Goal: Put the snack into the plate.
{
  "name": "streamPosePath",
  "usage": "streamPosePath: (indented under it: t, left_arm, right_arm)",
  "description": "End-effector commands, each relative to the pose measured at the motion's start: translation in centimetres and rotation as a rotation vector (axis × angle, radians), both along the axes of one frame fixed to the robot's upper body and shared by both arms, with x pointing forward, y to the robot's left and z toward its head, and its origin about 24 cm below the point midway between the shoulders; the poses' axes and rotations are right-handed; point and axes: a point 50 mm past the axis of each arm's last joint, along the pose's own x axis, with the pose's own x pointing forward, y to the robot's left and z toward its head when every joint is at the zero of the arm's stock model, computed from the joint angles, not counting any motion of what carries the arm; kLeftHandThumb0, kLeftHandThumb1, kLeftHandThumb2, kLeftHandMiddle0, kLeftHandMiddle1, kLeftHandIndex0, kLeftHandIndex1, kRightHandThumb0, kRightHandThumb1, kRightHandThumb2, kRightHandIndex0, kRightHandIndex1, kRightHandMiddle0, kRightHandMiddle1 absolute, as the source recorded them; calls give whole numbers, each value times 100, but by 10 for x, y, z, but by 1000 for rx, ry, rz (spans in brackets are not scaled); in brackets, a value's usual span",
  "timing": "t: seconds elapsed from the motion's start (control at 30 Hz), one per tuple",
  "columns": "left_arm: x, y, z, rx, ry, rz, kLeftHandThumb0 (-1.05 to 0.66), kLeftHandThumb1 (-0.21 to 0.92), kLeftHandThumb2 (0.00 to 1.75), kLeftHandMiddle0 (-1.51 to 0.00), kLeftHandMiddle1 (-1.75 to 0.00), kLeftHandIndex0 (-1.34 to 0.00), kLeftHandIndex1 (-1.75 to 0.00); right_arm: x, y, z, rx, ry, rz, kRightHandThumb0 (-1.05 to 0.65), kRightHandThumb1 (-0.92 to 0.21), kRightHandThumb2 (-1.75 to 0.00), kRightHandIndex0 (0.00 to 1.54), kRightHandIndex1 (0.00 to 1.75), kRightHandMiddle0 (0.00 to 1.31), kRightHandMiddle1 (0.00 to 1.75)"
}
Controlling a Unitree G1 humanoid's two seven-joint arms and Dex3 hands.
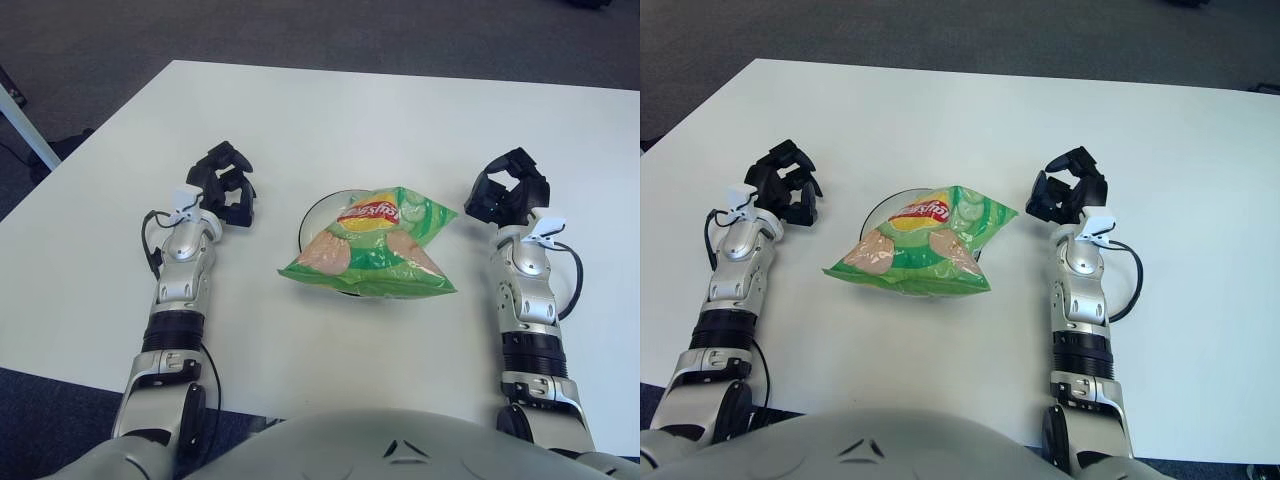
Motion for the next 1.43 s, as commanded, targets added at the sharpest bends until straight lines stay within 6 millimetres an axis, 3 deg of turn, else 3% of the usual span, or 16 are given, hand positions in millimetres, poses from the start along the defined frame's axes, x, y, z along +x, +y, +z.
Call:
streamPosePath:
  t: [0.0, 0.73, 1.4]
  left_arm:
    - [-13, -6, -30, -35, 118, 21, -1, -7, 175, -92, -170, -68, -175]
    - [-13, -4, -37, -9, 159, 57, -1, -7, 175, -90, -172, -67, -175]
    - [-10, 0, -37, -13, 147, 70, -1, -7, 175, -90, -172, -67, -175]
  right_arm:
    - [-17, 4, -41, 61, 129, -25, -48, -32, -132, 132, 175, 62, 175]
    - [-14, 0, -45, 16, 129, 20, -47, -36, -127, 133, 175, 58, 175]
    - [-10, -1, -46, 13, 135, 24, -48, -32, -131, 134, 175, 61, 175]
